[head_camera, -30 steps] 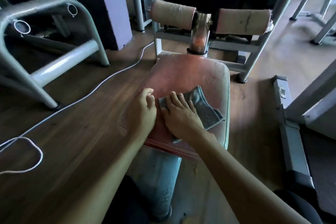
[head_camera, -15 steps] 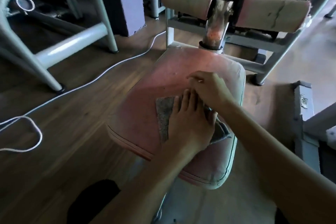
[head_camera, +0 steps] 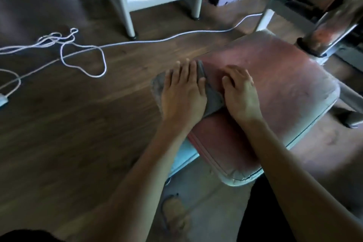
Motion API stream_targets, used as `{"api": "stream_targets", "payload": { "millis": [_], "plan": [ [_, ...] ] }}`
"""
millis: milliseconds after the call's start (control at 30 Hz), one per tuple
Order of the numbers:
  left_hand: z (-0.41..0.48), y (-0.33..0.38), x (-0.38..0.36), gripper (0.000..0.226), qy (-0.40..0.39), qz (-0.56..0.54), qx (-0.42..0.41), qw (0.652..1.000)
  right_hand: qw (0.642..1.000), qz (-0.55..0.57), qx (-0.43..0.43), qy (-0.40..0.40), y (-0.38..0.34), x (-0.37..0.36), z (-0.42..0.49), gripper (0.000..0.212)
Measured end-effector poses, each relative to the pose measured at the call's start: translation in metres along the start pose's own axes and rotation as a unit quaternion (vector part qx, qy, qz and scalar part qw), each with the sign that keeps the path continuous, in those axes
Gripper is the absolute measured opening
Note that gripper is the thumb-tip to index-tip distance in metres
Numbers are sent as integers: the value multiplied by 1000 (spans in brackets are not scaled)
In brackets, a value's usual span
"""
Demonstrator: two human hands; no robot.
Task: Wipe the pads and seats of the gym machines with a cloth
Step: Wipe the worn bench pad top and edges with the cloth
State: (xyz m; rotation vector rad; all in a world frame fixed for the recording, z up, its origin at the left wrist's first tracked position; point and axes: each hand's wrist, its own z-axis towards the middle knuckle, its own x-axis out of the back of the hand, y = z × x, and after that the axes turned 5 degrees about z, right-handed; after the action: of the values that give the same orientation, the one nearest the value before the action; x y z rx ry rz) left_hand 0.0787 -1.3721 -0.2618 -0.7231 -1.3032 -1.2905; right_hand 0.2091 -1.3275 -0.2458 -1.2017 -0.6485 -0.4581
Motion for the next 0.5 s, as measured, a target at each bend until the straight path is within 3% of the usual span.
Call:
{"api": "stream_targets", "payload": {
  "millis": [100, 300, 400, 500],
  "plan": [
    [4, -7, 0, 56, 19, -47, 59, 997, 997, -74, 19, -21, -2, -5, -3, 34],
    [-2, -15, 4, 57, 52, -196, 155, 967, 991, -114, 47, -56, -4, -4, -7, 40],
    [-11, -18, 5, 56, 72, -337, 207, 916, 985, -133, 51, -102, -6, 0, -3, 43],
    [-24, -14, -2, 56, 116, -463, 274, 835, 970, -159, 56, -174, 0, 10, -1, 48]
  ]
}}
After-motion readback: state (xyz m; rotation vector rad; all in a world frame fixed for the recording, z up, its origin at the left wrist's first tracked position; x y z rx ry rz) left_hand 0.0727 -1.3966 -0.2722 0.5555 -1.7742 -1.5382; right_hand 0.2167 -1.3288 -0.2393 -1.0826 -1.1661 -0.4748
